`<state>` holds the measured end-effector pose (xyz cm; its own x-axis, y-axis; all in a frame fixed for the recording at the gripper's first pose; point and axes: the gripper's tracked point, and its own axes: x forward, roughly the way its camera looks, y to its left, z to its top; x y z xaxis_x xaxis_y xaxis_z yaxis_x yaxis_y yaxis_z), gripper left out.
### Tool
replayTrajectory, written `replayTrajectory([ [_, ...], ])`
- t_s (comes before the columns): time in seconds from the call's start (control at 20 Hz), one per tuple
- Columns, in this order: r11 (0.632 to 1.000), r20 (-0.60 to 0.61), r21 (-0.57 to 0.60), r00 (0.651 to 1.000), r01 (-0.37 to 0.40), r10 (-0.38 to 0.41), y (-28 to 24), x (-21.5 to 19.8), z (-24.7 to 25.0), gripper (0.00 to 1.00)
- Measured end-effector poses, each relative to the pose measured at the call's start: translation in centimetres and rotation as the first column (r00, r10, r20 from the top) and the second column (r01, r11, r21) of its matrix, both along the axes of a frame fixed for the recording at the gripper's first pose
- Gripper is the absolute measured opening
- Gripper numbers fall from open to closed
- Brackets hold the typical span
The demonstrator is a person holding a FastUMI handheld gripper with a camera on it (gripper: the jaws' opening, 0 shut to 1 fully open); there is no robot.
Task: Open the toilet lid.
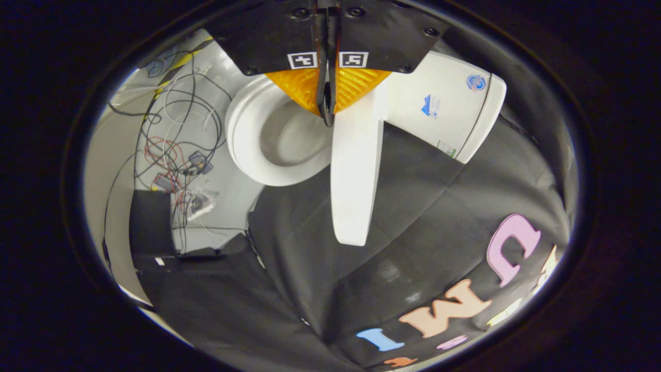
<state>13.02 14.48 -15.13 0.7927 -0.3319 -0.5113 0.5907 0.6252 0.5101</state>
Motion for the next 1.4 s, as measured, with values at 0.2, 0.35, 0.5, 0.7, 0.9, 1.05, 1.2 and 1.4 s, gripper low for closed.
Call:
replayTrajectory([
  [0.2, 0.995, -0.026, -0.091, 0.999, -0.028, 0.026, 1.9, 0.8, 2.8, 0.01],
  [0.35, 0.985, -0.026, -0.158, 0.998, -0.063, 0.060, 3.3, 1.6, 4.2, 0.01],
  [0.5, 0.978, -0.016, -0.193, 0.997, -0.083, 0.081, 4.4, 2.0, 5.7, 0.01],
  [0.7, 0.957, 0.007, -0.269, 0.993, -0.112, 0.118, 6.9, 3.3, 7.5, 0.01],
  [0.9, 0.946, 0.020, -0.298, 0.990, -0.129, 0.141, 8.7, 4.5, 8.8, 0.02],
  [1.05, 0.929, 0.003, -0.336, 0.986, -0.156, 0.167, 9.9, 5.2, 9.4, 0.02],
  [1.2, 0.921, 0.004, -0.352, 0.983, -0.168, 0.182, 11.2, 5.9, 9.9, 0.02],
  [1.4, 0.908, 0.011, -0.376, 0.979, -0.184, 0.203, 13.3, 7.0, 10.8, 0.02],
])
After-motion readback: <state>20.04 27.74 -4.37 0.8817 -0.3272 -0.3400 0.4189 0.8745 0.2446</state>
